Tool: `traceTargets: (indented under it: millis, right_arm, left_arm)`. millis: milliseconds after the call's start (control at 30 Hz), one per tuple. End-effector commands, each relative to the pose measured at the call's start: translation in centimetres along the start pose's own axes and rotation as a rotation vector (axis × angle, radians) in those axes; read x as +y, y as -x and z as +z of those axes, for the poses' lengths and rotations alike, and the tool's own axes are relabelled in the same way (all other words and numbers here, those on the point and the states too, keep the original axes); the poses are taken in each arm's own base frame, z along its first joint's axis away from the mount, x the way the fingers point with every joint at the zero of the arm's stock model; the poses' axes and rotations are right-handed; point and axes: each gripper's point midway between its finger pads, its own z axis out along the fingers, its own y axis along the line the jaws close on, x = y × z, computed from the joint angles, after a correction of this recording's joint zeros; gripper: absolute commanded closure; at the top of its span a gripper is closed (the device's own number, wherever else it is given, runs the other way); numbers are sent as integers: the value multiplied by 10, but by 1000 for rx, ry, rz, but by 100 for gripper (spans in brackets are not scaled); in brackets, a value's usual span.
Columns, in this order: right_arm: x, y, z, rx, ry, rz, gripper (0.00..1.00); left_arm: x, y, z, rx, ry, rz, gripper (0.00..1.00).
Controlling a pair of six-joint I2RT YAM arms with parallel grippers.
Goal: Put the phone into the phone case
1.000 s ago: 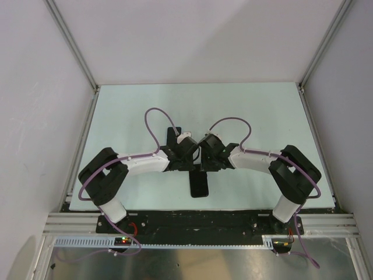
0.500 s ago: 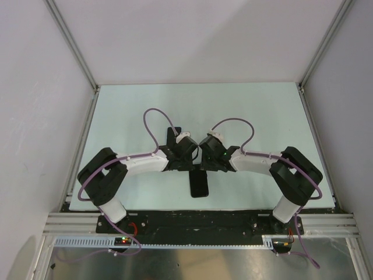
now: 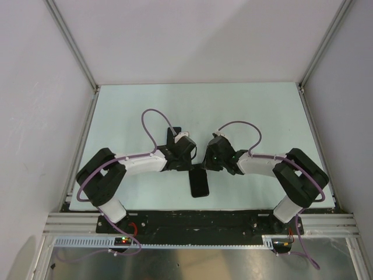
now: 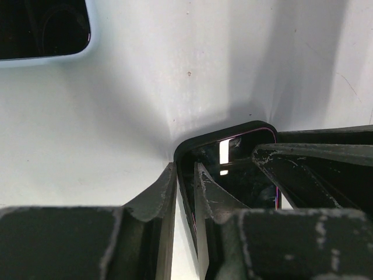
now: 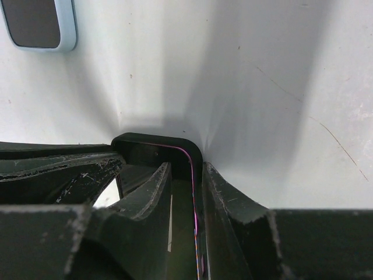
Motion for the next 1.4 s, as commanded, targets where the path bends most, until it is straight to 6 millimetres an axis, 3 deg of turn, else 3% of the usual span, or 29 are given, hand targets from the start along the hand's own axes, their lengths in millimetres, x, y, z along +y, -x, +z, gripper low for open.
traceTargets:
  millis: [0, 267, 633, 767, 1133, 1233, 1367]
  right_arm:
    - [-47, -62, 15, 196, -115, -7, 84]
    - [-61, -61, 16, 170, -227, -58, 99]
    - [-83, -78, 20, 179, -392, -119, 100]
    - [-72, -79, 24, 202, -302, -86, 100]
    - [-54, -70, 24, 229, -179, -40, 100]
    - [-49, -67, 22, 226, -161, -38, 96]
    - [-47, -61, 15, 212, -158, -46, 80]
  left_arm:
    - [30, -43, 2, 146, 72, 38, 80]
    - [27, -39, 1, 139, 61, 36, 80]
    - [28, -29, -3, 125, 46, 28, 79]
    - [30, -27, -8, 124, 26, 32, 74]
    - [12, -35, -20, 149, -87, 22, 65]
    - [6, -42, -17, 167, -109, 21, 65]
    - [5, -47, -13, 178, -109, 15, 65]
